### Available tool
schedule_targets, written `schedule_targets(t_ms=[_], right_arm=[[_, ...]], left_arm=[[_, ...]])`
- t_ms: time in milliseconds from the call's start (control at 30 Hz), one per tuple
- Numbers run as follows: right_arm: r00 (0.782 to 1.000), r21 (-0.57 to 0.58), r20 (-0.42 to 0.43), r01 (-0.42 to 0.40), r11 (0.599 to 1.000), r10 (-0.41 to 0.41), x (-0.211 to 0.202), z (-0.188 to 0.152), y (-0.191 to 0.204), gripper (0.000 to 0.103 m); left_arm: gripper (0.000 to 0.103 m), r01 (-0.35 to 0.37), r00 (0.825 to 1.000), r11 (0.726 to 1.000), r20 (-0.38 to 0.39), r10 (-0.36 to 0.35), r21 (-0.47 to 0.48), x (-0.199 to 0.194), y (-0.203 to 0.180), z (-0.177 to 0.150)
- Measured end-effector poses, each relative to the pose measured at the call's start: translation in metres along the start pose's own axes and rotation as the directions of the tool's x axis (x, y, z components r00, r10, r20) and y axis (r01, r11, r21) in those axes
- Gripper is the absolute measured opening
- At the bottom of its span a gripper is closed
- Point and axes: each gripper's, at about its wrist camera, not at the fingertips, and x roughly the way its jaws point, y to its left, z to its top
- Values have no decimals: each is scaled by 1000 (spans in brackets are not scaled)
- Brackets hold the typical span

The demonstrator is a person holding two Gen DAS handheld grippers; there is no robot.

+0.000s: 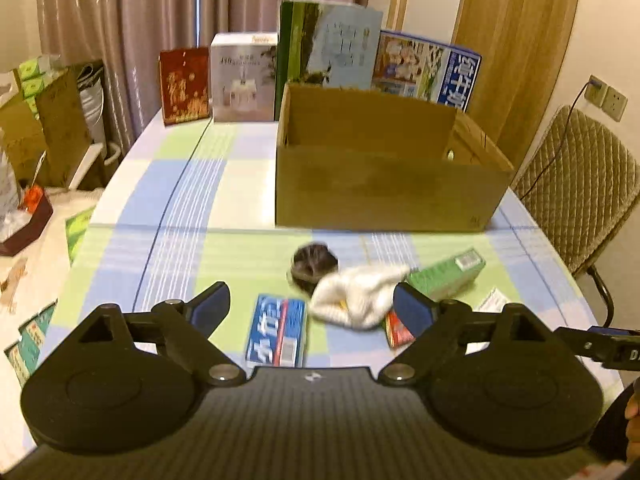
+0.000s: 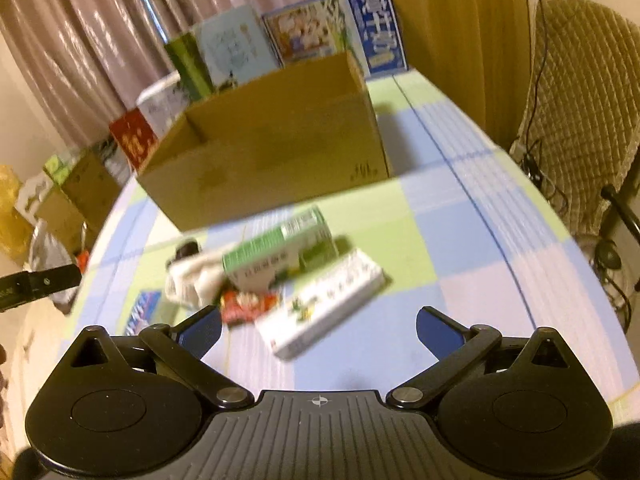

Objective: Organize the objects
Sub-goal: 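Move both tools back from the box toward the remaining items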

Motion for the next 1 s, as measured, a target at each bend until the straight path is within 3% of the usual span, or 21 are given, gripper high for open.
schedule_targets(t_ms=[400,600,833,1000], right_arm=[[999,-6,-18,28,1000,-28,40,-4,2,100],[998,5,-48,39,999,-38,74,-2,2,91],[994,41,-91,64,997,-61,114,2,5,89],[987,-53,-100,119,991,-124,132,3,17,87]], left_arm=[[90,-8,998,1000,-58,9,21,27,-9,-22],[90,0,996,999,-86,3,37,51,-14,-26],[90,14,993,998,-114,-7,62,75,-19,-30],[90,22,993,998,-119,-15,62,81,-19,-29]])
